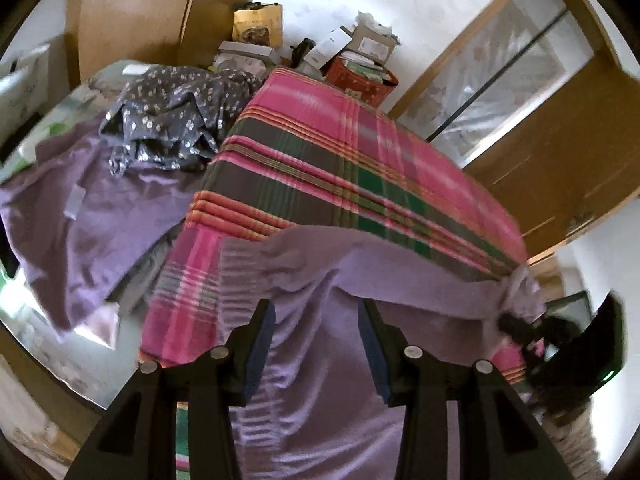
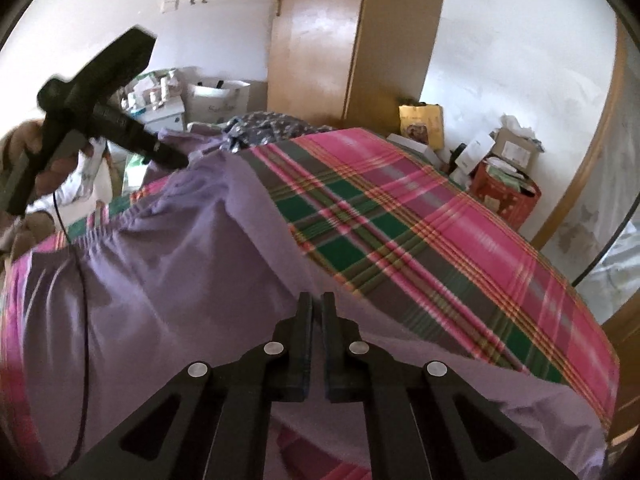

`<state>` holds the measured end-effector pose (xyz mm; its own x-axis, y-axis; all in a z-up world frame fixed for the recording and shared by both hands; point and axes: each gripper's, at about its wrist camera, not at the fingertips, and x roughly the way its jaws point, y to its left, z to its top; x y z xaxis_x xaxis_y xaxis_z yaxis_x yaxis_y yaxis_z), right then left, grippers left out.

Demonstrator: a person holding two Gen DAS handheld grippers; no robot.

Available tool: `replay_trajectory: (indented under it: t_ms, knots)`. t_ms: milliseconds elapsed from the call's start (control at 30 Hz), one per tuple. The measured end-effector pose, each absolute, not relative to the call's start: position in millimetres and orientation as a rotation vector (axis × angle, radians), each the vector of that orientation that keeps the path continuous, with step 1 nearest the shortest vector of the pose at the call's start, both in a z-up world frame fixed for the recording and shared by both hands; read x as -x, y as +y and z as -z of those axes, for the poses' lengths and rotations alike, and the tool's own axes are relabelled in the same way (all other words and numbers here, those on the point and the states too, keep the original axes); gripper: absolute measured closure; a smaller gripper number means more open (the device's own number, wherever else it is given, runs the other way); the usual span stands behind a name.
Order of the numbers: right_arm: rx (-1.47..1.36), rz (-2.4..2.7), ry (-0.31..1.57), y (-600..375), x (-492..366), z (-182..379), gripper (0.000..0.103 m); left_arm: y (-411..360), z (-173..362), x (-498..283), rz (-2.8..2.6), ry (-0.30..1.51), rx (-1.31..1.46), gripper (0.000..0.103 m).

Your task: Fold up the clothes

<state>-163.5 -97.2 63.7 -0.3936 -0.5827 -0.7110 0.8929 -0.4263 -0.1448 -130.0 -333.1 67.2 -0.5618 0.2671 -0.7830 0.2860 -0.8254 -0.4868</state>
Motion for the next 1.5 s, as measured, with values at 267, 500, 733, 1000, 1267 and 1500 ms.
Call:
replay_trajectory:
  t_ms: [267, 500, 733, 1000, 1267, 1500]
  knots:
    - [-0.692, 1.922, 0.681, -98, 144, -54, 0.1, -324, -71, 136, 2.578, 1.073, -1.478, 0.058]
    - [-0.752, 1.935, 0.646, -96, 168, -51, 0.099, -321, -61, 143, 2.545, 1.096, -1.493, 0.058]
    - [-0.773, 1.965, 0.517, -94, 195, -59, 0.072, -318, -60, 147, 2.555, 1.093, -1.5, 0.058]
    - [-0.775, 1.949, 0.527, -114, 217, -63, 0.06, -322, -58, 149, 2.542, 1.158, -1.496, 0.058]
    - [-0.788, 1.949, 0.496, -128, 231, -62, 0.055, -326, -59, 154, 2.543, 1.17, -1.486, 0.058]
    - [-0.814, 1.947, 0.571, -142, 234, -45, 0.052, -326, -68, 168, 2.577, 0.874, -1.455, 0.057]
